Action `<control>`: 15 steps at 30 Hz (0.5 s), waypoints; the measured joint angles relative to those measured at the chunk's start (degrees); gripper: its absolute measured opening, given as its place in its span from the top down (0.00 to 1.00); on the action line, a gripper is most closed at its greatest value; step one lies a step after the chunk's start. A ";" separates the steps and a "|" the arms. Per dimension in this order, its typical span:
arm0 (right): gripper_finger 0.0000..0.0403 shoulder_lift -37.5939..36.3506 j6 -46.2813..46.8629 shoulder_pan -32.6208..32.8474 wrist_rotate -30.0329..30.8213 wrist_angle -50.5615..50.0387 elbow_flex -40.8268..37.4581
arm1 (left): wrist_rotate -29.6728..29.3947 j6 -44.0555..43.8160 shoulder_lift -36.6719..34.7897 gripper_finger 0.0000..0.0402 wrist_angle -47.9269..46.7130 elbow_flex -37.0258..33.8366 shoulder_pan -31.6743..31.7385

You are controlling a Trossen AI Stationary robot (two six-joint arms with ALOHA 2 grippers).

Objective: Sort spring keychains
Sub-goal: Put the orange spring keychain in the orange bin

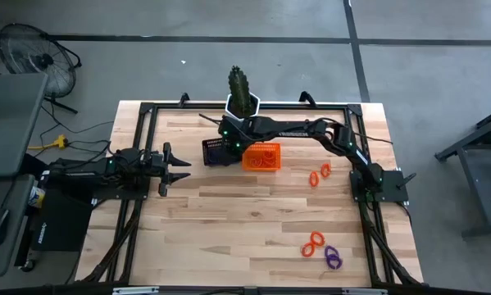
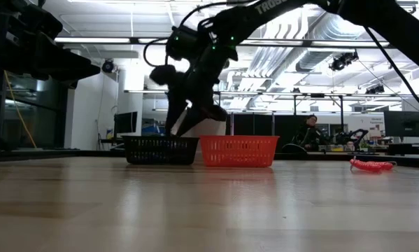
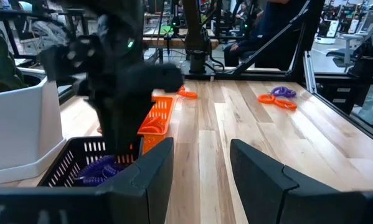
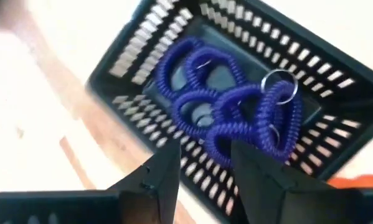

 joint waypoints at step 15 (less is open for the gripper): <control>0.65 -9.10 -13.02 2.22 2.53 -17.52 -1.80 | 0.00 -0.01 0.00 0.61 -0.16 0.00 -0.01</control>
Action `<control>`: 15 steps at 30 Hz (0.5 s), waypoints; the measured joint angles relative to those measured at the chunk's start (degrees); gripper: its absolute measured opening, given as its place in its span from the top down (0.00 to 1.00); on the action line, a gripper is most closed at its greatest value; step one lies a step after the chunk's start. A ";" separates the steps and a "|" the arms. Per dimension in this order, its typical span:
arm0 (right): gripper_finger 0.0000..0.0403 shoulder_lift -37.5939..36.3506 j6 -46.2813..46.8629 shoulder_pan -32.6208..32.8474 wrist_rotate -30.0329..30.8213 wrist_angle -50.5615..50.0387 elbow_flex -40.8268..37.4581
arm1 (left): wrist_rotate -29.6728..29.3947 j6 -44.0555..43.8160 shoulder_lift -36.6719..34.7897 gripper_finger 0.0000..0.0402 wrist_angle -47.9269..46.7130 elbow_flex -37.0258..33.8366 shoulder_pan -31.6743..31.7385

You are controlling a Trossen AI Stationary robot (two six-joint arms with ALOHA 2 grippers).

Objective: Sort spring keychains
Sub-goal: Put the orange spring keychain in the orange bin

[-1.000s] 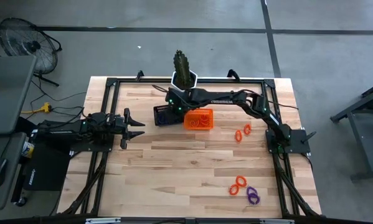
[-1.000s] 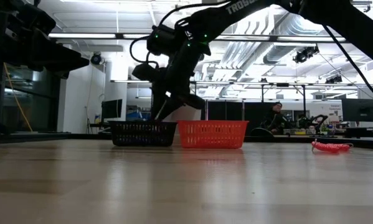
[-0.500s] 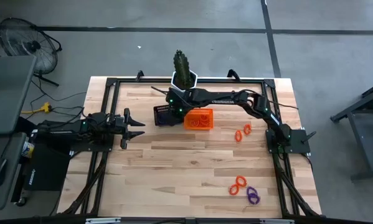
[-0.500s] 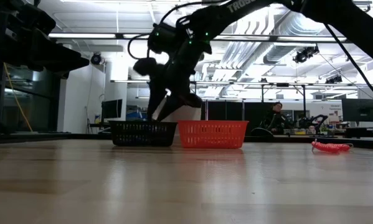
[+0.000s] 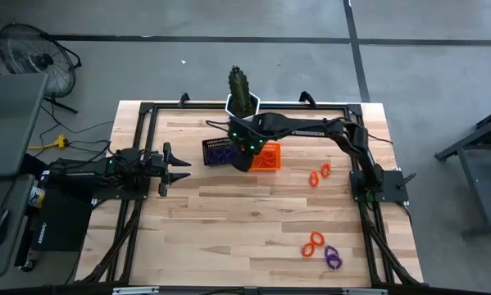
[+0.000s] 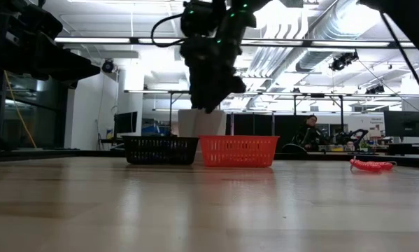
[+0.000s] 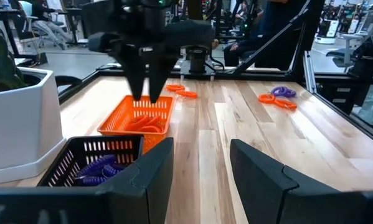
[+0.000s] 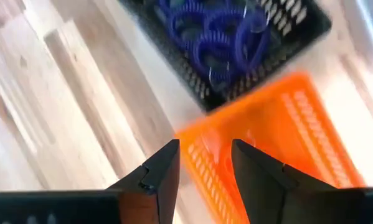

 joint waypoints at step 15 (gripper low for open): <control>0.65 -28.60 17.54 1.82 -0.01 12.79 -43.24 | 0.00 0.01 0.00 0.61 -0.13 0.02 0.01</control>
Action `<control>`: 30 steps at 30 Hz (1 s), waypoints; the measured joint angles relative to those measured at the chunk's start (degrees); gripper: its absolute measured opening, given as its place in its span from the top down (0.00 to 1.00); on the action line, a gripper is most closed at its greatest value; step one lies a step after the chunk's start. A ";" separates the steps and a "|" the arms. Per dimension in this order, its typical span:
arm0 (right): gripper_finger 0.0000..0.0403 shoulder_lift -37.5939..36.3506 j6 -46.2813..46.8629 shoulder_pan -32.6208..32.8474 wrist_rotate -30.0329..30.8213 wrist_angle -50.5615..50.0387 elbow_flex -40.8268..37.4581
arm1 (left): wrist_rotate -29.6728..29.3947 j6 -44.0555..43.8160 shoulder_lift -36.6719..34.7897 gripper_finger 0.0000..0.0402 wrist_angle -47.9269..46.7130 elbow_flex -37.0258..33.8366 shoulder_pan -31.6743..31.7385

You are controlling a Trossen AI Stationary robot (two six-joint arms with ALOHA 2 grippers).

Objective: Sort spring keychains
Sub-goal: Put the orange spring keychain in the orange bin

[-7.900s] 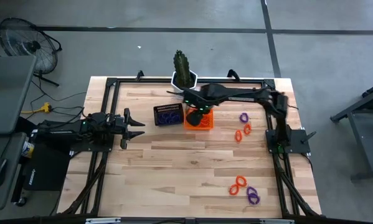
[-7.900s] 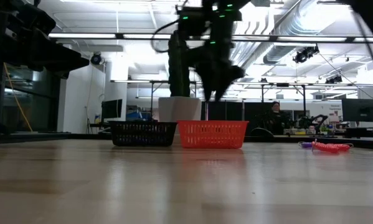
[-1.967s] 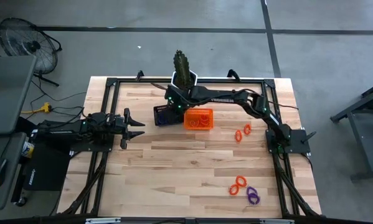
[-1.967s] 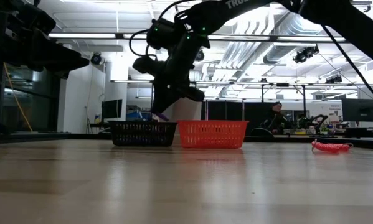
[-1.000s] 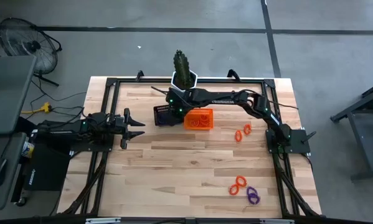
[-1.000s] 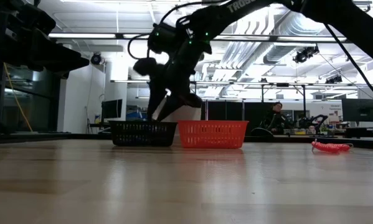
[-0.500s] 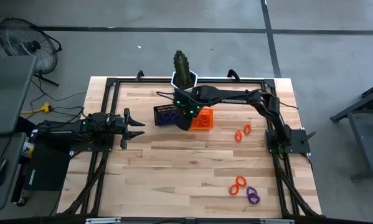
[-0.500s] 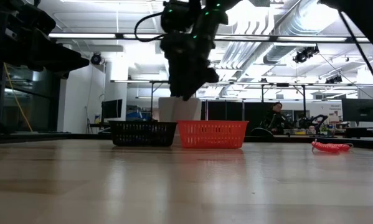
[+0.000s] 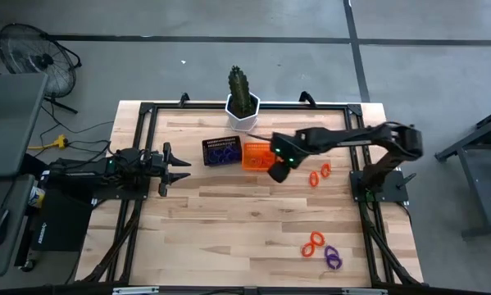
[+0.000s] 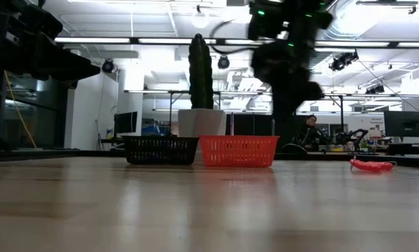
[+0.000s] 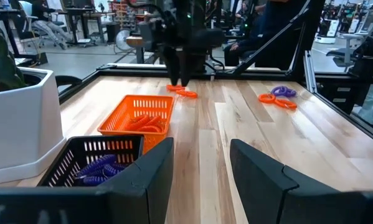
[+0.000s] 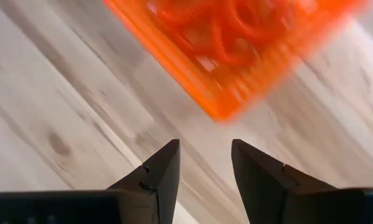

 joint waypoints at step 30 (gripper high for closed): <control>0.65 -13.27 26.81 0.27 3.99 2.13 -25.45 | 0.00 -0.01 0.00 0.61 -0.02 0.00 0.00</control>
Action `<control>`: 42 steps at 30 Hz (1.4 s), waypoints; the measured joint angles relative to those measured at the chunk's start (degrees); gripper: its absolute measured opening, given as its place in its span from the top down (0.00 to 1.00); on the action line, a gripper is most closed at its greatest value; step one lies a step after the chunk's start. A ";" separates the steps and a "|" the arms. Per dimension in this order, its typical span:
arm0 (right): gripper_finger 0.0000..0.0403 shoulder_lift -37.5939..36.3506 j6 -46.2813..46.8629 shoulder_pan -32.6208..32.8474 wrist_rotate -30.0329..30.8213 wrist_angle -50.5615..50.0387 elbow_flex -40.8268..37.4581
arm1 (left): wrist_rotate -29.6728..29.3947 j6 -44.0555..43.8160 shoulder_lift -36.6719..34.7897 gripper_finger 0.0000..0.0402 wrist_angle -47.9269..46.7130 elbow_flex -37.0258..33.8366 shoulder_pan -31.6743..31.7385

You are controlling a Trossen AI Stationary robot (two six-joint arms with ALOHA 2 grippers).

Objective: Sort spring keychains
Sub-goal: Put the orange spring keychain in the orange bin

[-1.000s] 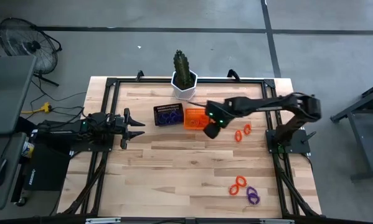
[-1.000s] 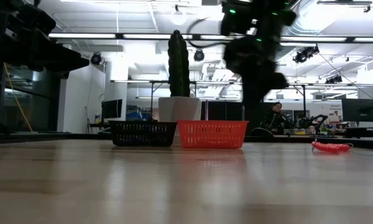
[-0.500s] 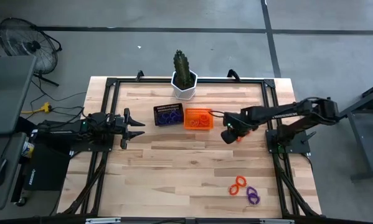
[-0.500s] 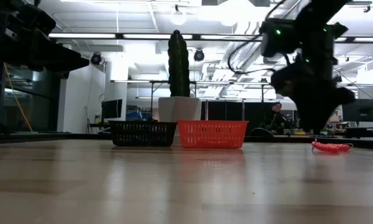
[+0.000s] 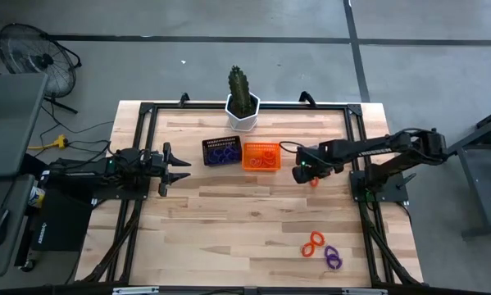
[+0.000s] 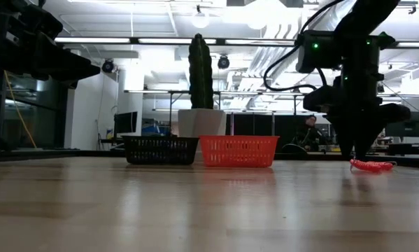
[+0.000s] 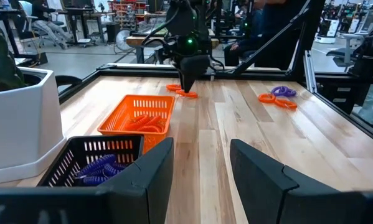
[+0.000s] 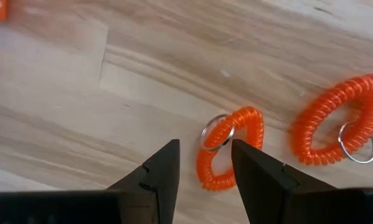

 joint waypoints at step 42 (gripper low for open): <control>0.84 7.93 7.58 -2.44 1.12 3.65 -0.01 | 0.00 -0.01 0.00 0.61 0.00 0.00 0.00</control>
